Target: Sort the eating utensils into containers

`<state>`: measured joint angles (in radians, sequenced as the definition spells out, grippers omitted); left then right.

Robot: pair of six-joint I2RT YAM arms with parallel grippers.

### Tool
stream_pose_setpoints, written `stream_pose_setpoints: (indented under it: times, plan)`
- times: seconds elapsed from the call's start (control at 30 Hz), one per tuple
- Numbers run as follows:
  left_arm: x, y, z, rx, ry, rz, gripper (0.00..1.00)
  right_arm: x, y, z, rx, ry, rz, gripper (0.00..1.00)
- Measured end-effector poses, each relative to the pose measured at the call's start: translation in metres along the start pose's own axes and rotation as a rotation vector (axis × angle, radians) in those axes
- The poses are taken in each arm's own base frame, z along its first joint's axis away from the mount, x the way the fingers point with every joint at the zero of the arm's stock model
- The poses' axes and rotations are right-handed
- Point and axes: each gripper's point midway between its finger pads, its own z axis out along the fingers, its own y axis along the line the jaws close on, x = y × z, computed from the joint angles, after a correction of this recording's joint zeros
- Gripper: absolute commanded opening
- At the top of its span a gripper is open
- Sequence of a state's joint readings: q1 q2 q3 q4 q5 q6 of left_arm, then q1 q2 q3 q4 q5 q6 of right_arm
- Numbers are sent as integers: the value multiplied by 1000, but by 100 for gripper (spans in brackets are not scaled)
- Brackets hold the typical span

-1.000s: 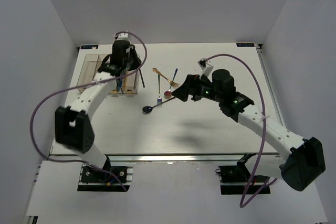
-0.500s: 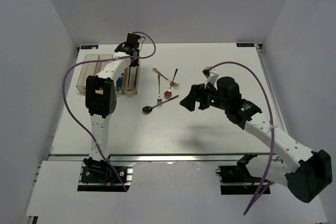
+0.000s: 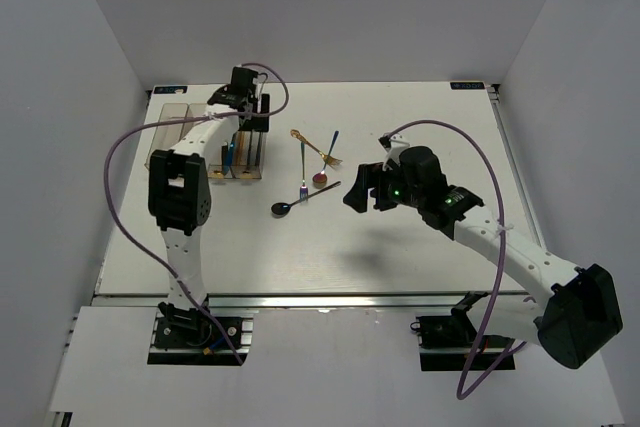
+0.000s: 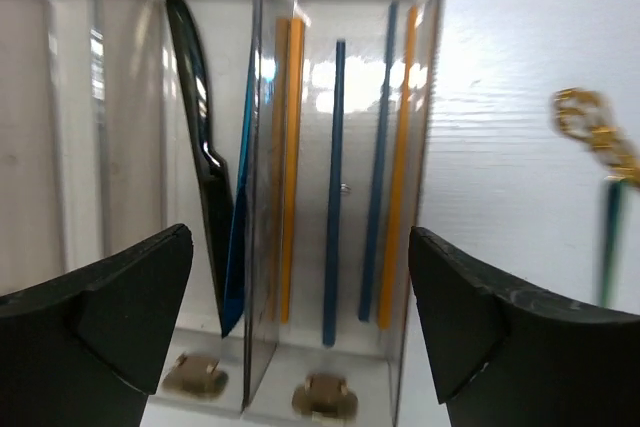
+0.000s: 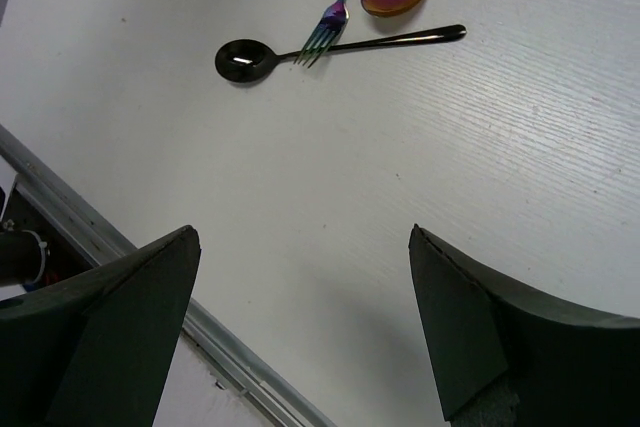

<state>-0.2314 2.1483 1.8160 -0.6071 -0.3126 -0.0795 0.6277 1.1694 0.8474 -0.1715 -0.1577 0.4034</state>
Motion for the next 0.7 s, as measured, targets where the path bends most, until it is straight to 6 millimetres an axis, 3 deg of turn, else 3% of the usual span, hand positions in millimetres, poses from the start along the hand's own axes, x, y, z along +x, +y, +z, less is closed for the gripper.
stream_pose_setpoints:
  times: [0.1, 0.2, 0.27, 0.33, 0.37, 0.43, 0.53, 0.7]
  plan:
    - [-33, -1, -44, 59, -100, -27, 98, 0, -5, 0, 26, -1, -3, 89]
    - [-63, -13, -108, 145, -228, -15, 98, -5, -7, -2, 42, -12, -18, 89]
    - [-62, -35, -149, 217, -292, 44, 97, -6, -9, -4, 52, -17, -26, 89]
    - [-42, -70, -180, 301, -328, 132, 97, -5, -10, -8, 58, -15, -36, 89]
    - [-26, -85, -187, 333, -320, 180, 96, -5, -11, -9, 59, -15, -40, 89]
    - [17, -120, -190, 409, -264, 298, 86, -6, -11, -13, 60, -18, -43, 89]
    - [73, -153, -165, 452, -116, 437, 71, -9, -8, -18, 52, -33, -50, 89]
    - [146, -167, -119, 465, 96, 543, 65, -8, -6, -24, 41, -46, -57, 89]
